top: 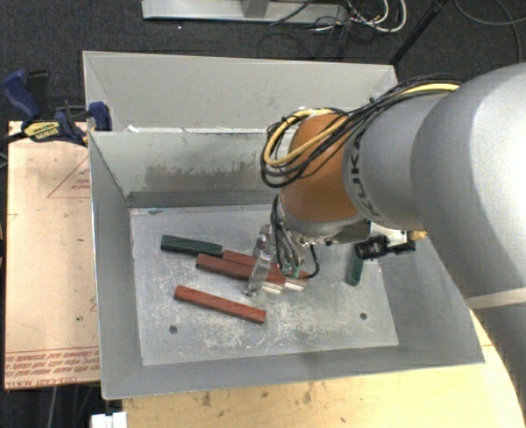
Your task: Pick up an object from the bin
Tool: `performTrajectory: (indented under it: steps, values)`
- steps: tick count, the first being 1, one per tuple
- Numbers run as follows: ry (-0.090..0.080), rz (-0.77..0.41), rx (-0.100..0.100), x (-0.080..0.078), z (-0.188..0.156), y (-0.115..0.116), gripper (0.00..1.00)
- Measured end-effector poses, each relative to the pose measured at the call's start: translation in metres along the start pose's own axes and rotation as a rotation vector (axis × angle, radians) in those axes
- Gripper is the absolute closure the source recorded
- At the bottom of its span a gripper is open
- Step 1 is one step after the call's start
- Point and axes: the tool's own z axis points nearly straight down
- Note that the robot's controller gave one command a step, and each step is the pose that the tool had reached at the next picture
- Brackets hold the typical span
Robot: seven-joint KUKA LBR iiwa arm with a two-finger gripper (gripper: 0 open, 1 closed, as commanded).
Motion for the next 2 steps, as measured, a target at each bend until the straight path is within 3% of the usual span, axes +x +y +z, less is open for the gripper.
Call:
performTrajectory:
  steps: [2]
  values:
    - [0.0, -0.001, 0.001, 0.0005, -0.0083, -0.0003, 1.0]
